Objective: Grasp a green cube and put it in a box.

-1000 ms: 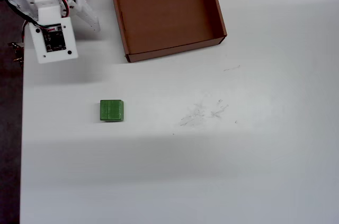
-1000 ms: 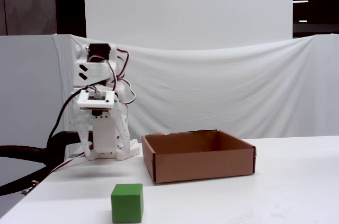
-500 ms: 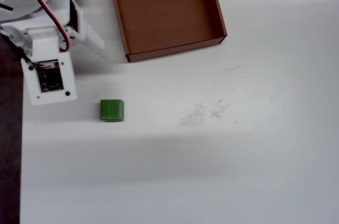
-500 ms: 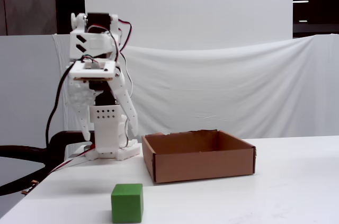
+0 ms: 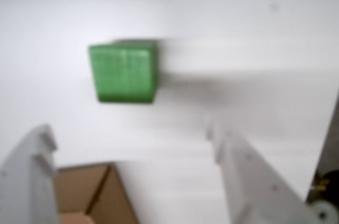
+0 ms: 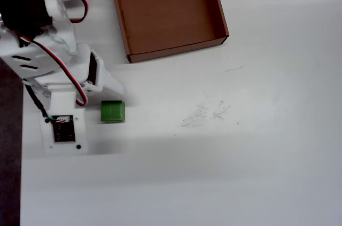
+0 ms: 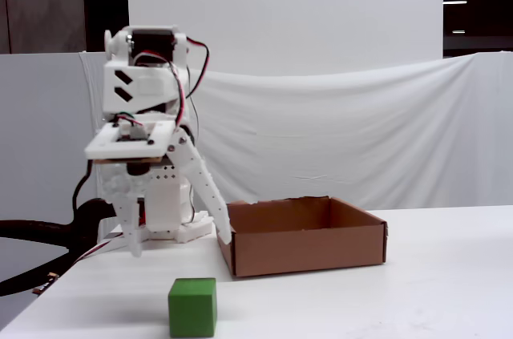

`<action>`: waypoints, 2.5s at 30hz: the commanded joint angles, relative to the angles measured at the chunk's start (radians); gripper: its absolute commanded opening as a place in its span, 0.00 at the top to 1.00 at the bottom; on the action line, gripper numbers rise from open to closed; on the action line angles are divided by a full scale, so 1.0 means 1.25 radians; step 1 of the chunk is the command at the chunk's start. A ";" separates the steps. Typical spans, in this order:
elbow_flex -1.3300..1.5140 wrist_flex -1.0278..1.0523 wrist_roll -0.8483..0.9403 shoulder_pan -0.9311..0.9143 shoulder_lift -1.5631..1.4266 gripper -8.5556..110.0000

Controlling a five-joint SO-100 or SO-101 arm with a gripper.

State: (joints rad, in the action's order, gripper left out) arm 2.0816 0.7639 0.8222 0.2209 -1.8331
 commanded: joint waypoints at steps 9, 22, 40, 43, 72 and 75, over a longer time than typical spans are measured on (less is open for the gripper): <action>-0.101 -0.048 -0.042 0.020 0.087 0.62; -0.103 -0.109 -0.060 0.043 0.172 0.65; -0.119 -0.141 -0.098 0.064 0.225 0.76; -0.119 -0.141 -0.102 0.066 0.228 0.78; -0.190 0.121 -0.106 0.075 0.069 0.82; -0.216 0.201 -0.106 0.102 0.015 0.82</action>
State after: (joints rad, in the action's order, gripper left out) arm 1.8837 0.9403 0.6980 0.3221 -1.7104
